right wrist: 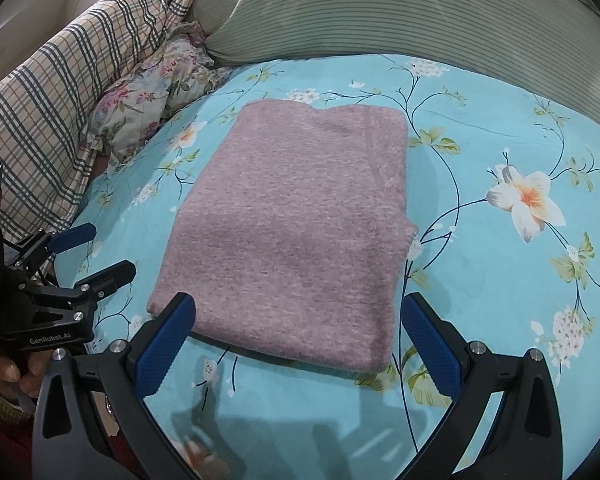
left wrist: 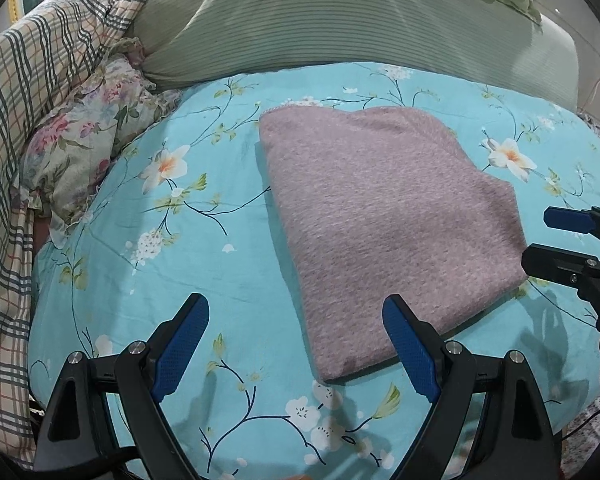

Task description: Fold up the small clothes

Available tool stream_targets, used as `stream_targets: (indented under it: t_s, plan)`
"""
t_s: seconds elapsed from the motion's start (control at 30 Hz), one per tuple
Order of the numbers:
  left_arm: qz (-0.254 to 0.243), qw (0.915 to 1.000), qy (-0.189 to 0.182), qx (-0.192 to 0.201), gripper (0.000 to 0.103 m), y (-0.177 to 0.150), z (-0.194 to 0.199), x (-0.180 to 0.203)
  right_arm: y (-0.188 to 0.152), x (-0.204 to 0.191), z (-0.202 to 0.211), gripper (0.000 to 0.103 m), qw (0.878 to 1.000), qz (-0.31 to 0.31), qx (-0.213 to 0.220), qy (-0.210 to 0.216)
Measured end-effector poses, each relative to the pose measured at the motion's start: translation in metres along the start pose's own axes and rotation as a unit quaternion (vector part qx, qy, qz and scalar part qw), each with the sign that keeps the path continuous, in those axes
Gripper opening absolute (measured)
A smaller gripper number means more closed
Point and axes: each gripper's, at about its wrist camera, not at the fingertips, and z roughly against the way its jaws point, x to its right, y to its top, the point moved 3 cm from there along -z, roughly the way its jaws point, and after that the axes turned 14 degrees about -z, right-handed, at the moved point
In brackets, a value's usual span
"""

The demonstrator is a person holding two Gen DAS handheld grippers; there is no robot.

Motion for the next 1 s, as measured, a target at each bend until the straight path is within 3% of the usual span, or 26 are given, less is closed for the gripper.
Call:
stream_targets:
  t_s: [1.0]
  plan:
    - [0.006, 1.0, -0.003, 0.0, 0.089, 0.0061, -0.0009, 0.0029, 0.0003, -0.0038, -0.0014, 0.102, 1.0, -0.002, 0.0, 0.003]
